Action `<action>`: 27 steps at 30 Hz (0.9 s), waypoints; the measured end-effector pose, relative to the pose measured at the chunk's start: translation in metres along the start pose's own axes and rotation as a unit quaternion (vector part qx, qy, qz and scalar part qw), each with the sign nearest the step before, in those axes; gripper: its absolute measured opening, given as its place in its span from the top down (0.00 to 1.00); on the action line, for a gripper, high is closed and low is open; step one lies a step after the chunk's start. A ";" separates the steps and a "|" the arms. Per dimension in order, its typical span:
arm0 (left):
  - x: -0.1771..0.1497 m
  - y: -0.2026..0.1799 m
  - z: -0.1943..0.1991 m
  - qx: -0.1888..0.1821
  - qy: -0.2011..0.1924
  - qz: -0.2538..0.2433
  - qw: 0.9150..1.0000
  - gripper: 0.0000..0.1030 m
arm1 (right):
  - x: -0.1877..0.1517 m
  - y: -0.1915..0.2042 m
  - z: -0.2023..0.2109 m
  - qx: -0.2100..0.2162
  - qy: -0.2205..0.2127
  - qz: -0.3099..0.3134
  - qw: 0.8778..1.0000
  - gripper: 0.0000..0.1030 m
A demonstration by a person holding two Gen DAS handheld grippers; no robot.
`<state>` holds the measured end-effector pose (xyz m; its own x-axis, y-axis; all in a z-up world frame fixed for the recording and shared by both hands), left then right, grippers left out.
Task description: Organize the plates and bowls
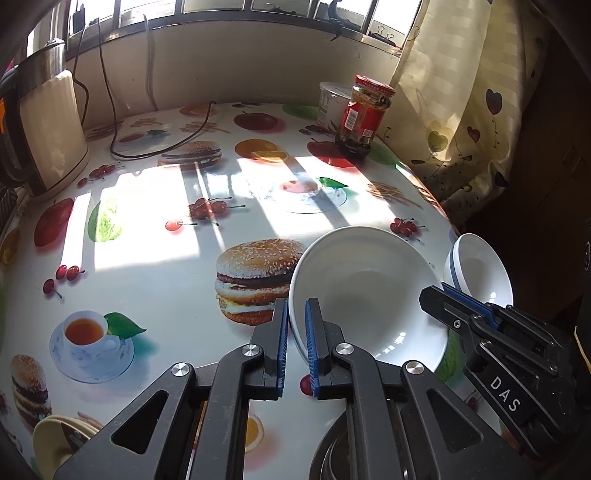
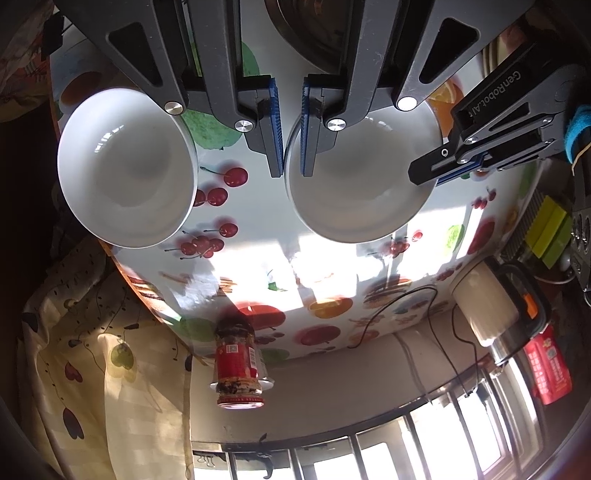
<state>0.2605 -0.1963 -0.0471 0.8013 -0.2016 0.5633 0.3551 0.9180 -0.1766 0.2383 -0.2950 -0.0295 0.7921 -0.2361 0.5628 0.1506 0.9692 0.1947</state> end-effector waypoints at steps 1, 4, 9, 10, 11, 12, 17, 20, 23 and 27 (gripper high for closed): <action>0.000 0.000 0.000 -0.001 -0.001 0.000 1.000 0.91 | 0.000 0.000 0.000 -0.001 0.000 -0.001 1.000 0.90; 0.001 0.000 0.002 0.000 -0.004 -0.002 1.000 0.91 | 0.001 -0.001 0.002 0.000 -0.003 -0.004 1.000 0.90; 0.004 -0.001 0.009 -0.001 -0.011 -0.003 1.000 0.91 | 0.003 -0.001 0.009 -0.001 -0.010 -0.005 1.000 0.90; 0.005 -0.002 0.011 -0.002 -0.013 -0.004 1.000 0.91 | 0.004 -0.001 0.010 -0.001 -0.012 -0.006 1.000 0.90; 0.005 -0.002 0.013 -0.002 -0.015 -0.004 1.000 0.91 | 0.004 0.000 0.012 -0.001 -0.013 -0.006 1.000 0.90; 0.006 -0.004 0.015 -0.002 -0.017 -0.004 1.000 0.91 | 0.004 0.000 0.013 -0.002 -0.015 -0.006 1.000 0.90; 0.007 -0.007 0.025 -0.003 -0.025 -0.005 1.000 0.91 | 0.006 0.003 0.024 -0.001 -0.026 -0.006 1.000 0.90; 0.007 -0.009 0.032 -0.005 -0.030 -0.006 1.000 0.91 | 0.006 0.005 0.033 -0.001 -0.032 -0.005 0.999 0.90; 0.006 -0.011 0.039 -0.007 -0.035 -0.008 0.999 0.91 | 0.006 0.006 0.042 0.000 -0.040 -0.006 0.999 0.90; 0.003 -0.014 0.049 -0.010 -0.040 -0.009 0.999 0.91 | 0.004 0.009 0.055 -0.001 -0.048 -0.004 0.999 0.90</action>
Point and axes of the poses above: each gripper's, at about its wrist camera, not at the fingertips, and z roughly against the way its jaws point, y to its left, x to its top, the point moved 8 cm from there along -z, roughly the way its jaws point, and after that the axes turned 3 degrees about -z, right-handed, at the moved point
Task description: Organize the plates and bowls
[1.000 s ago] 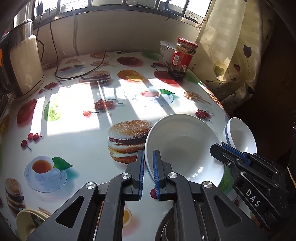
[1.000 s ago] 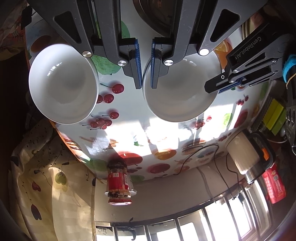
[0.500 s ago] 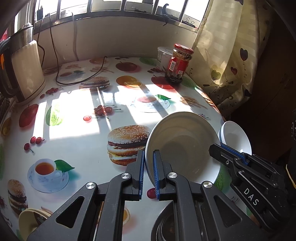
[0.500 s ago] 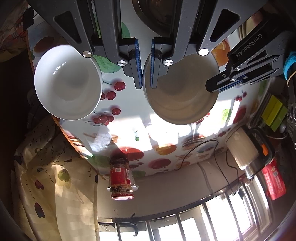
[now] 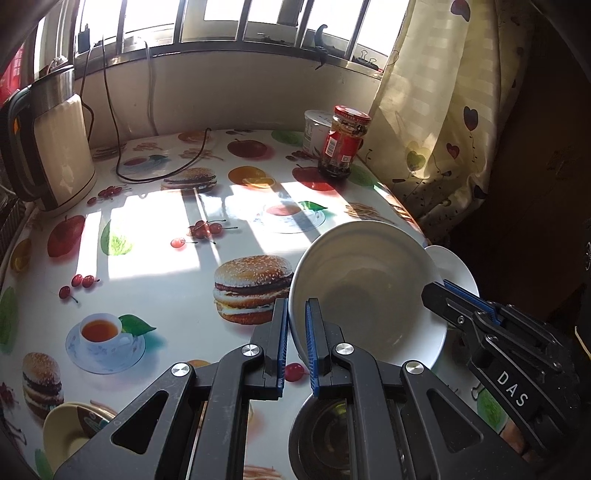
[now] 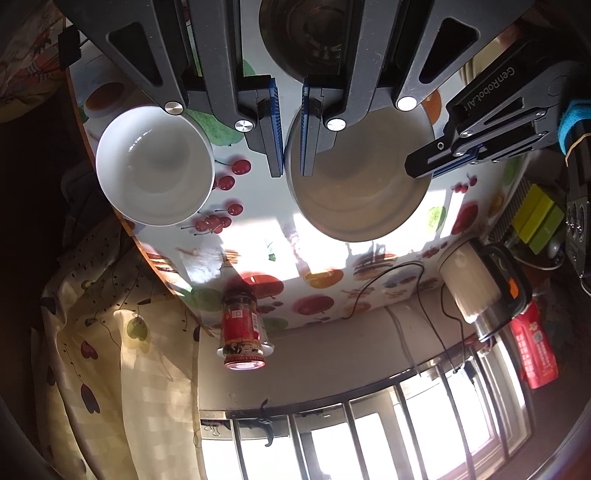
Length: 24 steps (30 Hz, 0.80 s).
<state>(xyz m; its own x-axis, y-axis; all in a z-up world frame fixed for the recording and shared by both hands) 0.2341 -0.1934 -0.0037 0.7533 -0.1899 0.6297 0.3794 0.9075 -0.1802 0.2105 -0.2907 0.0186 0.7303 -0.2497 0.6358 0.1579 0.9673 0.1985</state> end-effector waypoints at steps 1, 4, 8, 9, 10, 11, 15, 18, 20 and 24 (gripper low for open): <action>-0.001 -0.001 0.002 -0.001 -0.001 0.000 1.000 0.91 | 0.000 0.001 0.003 0.000 -0.002 0.000 1.000 0.90; -0.002 -0.004 0.012 -0.003 -0.008 -0.003 1.000 0.91 | -0.002 0.002 0.012 -0.001 -0.007 0.000 1.000 0.90; -0.006 -0.006 0.022 -0.004 -0.012 -0.005 1.000 0.91 | -0.009 0.004 0.024 -0.001 -0.011 0.000 1.000 0.90; -0.007 -0.007 0.024 -0.005 -0.013 -0.006 1.000 0.91 | -0.010 0.004 0.027 -0.001 -0.012 -0.001 1.000 0.90; -0.009 -0.008 0.026 -0.006 -0.013 -0.008 1.000 0.91 | -0.012 0.004 0.029 -0.001 -0.013 -0.001 1.000 0.90; -0.011 -0.009 0.029 -0.007 -0.014 -0.008 1.000 0.91 | -0.014 0.005 0.032 -0.002 -0.014 -0.001 1.000 0.90; -0.019 -0.014 0.035 -0.013 -0.012 -0.010 1.000 0.91 | -0.023 0.004 0.043 -0.004 -0.015 -0.003 1.000 0.90; -0.026 -0.018 0.038 -0.018 -0.010 -0.012 1.000 0.91 | -0.031 0.001 0.049 -0.009 -0.014 -0.008 1.000 0.90; -0.031 -0.021 0.039 -0.020 -0.008 -0.015 1.000 0.91 | -0.037 0.000 0.052 -0.011 -0.012 -0.011 1.000 0.90; -0.043 -0.024 0.039 -0.020 0.001 -0.019 1.000 0.91 | -0.049 -0.002 0.057 -0.015 -0.008 -0.016 1.000 0.90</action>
Point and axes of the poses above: each gripper's, at about its wrist camera, not at the fingertips, and z roughly against the way its jaws point, y to its left, x to its top, the point moved 8 cm from there along -z, roughly the way its jaws point, and after that the axes turned 3 degrees about -z, right-handed, at the moved point
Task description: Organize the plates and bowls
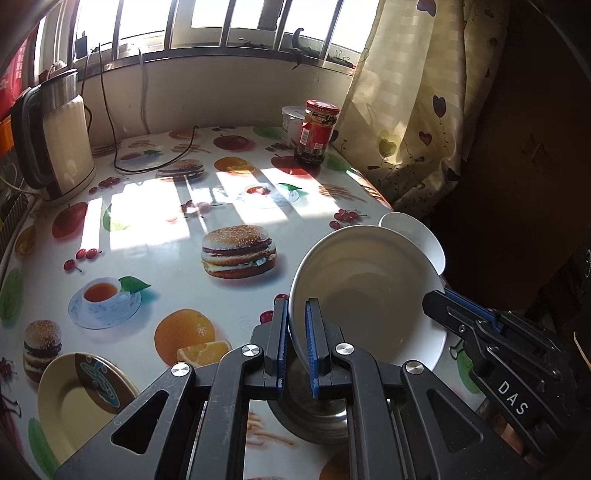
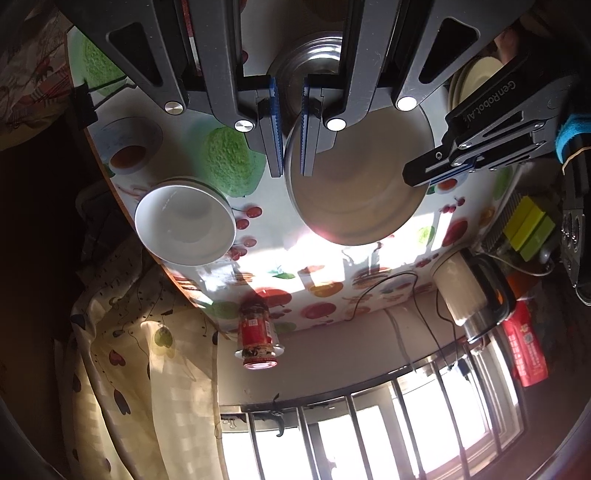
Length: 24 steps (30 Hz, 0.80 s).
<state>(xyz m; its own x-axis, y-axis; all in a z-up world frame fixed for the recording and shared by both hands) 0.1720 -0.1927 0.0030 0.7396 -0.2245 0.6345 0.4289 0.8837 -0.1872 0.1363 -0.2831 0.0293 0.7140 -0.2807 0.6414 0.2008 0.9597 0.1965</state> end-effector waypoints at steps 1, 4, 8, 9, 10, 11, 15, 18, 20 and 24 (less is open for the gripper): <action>-0.003 -0.001 0.000 0.000 0.003 -0.001 1.000 0.91 | -0.003 -0.001 0.000 -0.001 0.001 -0.001 1.000 0.90; -0.011 -0.002 -0.001 -0.001 0.009 -0.002 1.000 0.91 | -0.011 -0.003 0.000 -0.003 0.006 -0.004 1.000 0.90; -0.018 -0.005 -0.001 -0.002 0.014 -0.003 1.000 0.91 | -0.020 -0.005 0.000 -0.005 0.010 -0.007 1.000 0.90; -0.019 -0.005 -0.002 -0.001 0.016 -0.004 1.000 0.91 | -0.021 -0.006 -0.001 -0.005 0.012 -0.007 1.000 0.90; -0.021 -0.005 -0.003 -0.001 0.017 -0.004 1.000 0.91 | -0.024 -0.007 -0.001 -0.005 0.014 -0.009 1.000 0.90; -0.023 -0.005 -0.004 -0.001 0.020 -0.003 1.000 0.91 | -0.026 -0.007 -0.002 -0.004 0.016 -0.010 1.000 0.90; -0.032 -0.006 -0.008 0.002 0.031 -0.007 1.000 0.91 | -0.035 -0.010 -0.005 -0.004 0.025 -0.015 1.000 0.90; -0.036 -0.005 -0.010 0.002 0.035 -0.006 0.999 0.91 | -0.041 -0.012 -0.009 -0.004 0.032 -0.016 0.999 0.90; -0.038 -0.004 -0.012 0.003 0.039 -0.004 0.999 0.91 | -0.043 -0.012 -0.011 -0.003 0.036 -0.015 0.999 0.90; -0.041 -0.004 -0.015 0.005 0.043 -0.003 0.999 0.91 | -0.046 -0.013 -0.014 -0.003 0.041 -0.016 0.999 0.90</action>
Point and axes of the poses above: each gripper's, at about its wrist camera, not at the fingertips, and z roughly against the way its jaws point, y to its left, x to its top, the point moved 8 cm from there along -z, roughly the way its jaws point, and after that the axes turned 3 degrees about -z, right-handed, at the moved point
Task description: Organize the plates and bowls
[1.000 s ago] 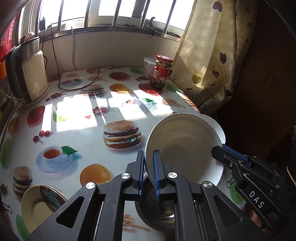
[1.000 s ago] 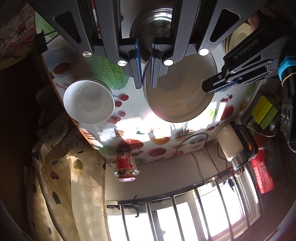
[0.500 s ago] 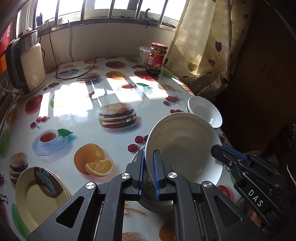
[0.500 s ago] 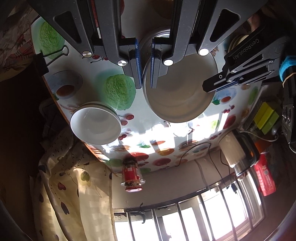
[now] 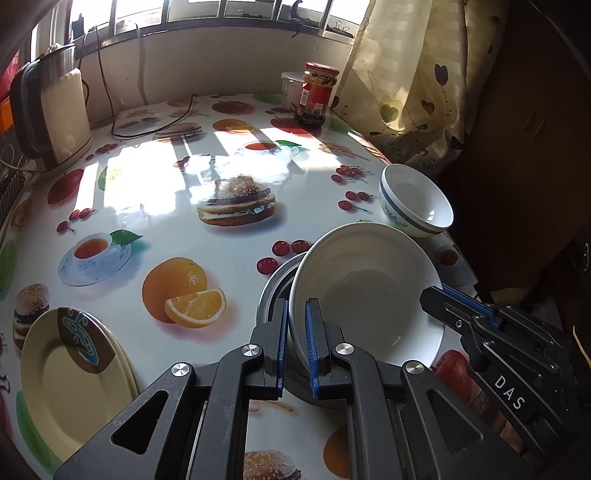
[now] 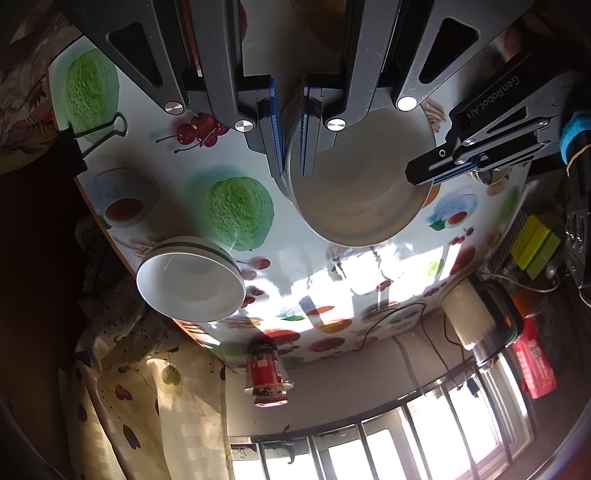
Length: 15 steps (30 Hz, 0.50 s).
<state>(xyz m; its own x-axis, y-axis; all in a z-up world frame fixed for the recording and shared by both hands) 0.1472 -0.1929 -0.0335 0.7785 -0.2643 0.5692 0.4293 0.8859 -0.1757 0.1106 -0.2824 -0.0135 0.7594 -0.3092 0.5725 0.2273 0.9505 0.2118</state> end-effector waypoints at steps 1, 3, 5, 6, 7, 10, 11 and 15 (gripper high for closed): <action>0.000 0.000 -0.001 0.000 0.001 0.000 1.000 0.91 | -0.001 0.000 -0.001 0.001 0.001 0.000 1.000 0.90; -0.002 0.001 -0.003 0.001 0.005 0.002 1.000 0.91 | -0.002 0.000 -0.003 0.001 0.004 0.000 1.000 0.90; -0.003 0.002 -0.004 0.003 0.006 0.004 1.000 0.91 | -0.004 0.000 -0.005 0.002 0.007 0.000 1.000 0.90; -0.003 0.003 -0.004 0.003 0.006 0.004 1.000 0.91 | -0.004 0.000 -0.006 0.001 0.008 0.000 1.000 0.90; -0.003 0.003 -0.004 0.003 0.006 0.005 1.000 0.91 | -0.004 0.000 -0.007 0.001 0.009 0.001 1.000 0.90; -0.003 0.004 -0.005 0.005 0.008 0.006 1.000 0.91 | -0.005 0.001 -0.008 0.003 0.009 0.001 1.000 0.90; -0.003 0.005 -0.006 0.005 0.009 0.006 1.000 0.91 | -0.005 0.001 -0.007 0.002 0.009 0.001 1.000 0.90; -0.005 0.005 -0.007 0.004 0.011 0.008 1.000 0.91 | -0.005 0.001 -0.008 0.003 0.010 -0.001 1.000 0.90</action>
<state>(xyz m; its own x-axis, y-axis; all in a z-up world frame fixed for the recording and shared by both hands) 0.1489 -0.1896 -0.0425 0.7956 -0.2580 0.5482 0.4129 0.8930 -0.1791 0.1116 -0.2800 -0.0228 0.7718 -0.3095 0.5555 0.2249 0.9500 0.2167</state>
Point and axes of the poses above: each gripper's, at about its wrist camera, not at the fingertips, and z roughly against the way its jaws point, y to its left, x to its top, the point moved 8 cm from there along -z, roughly the way its jaws point, and after that the axes turned 3 degrees about -z, right-handed, at the moved point
